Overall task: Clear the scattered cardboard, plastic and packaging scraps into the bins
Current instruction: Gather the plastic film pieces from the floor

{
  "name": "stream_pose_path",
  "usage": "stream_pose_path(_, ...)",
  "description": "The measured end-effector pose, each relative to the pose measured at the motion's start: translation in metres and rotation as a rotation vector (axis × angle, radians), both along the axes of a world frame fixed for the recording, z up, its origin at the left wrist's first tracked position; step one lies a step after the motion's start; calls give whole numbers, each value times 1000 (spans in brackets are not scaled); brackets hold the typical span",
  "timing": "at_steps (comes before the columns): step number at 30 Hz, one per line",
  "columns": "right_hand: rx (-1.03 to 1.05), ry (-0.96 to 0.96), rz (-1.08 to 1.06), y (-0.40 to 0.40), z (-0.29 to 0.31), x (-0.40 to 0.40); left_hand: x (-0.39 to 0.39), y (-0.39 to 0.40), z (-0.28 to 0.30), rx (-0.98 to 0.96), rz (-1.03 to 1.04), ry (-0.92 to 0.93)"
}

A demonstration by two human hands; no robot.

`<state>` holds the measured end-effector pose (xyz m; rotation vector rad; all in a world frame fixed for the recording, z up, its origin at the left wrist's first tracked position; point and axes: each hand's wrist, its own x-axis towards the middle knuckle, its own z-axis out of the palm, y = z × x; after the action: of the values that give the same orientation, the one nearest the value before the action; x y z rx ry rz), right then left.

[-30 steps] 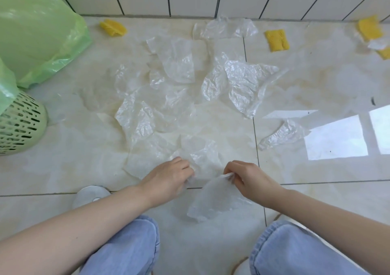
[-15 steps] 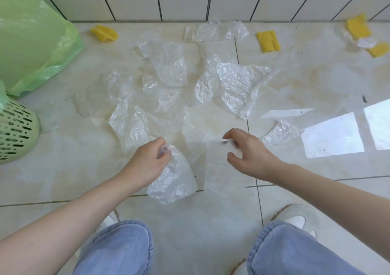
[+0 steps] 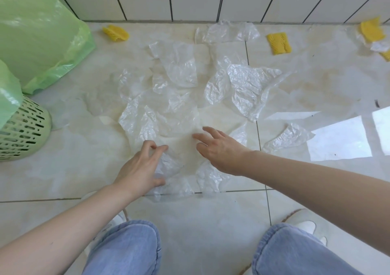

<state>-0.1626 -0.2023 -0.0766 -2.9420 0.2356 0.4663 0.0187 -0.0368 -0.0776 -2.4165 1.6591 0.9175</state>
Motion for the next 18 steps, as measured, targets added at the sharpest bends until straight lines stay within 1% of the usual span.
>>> stream_pose_path(4,-8,10,-15,2,-6,-12,-3,1,-4,-63,5,17)
stream_pose_path(7,11,22,-47,3,-7,-24,-9,-2,-9,-85,138,139)
stream_pose_path(9,58,39,-67,4,-7,-31,-13,-3,-11,-97,200,175)
stream_pose_path(11,138,61,-151,3,-5,-34,-15,-4,-12,-95,205,189)
stream_pose_path(14,326,43,-322,2,1,-35,-17,-6,-11,-53,162,234)
stream_pose_path(16,423,-14,-432,-1,7,-34,-19,-11,-8,-64,158,250)
stream_pose_path(18,472,-109,-536,-5,13,-33,-18,-23,-3,-136,189,252)
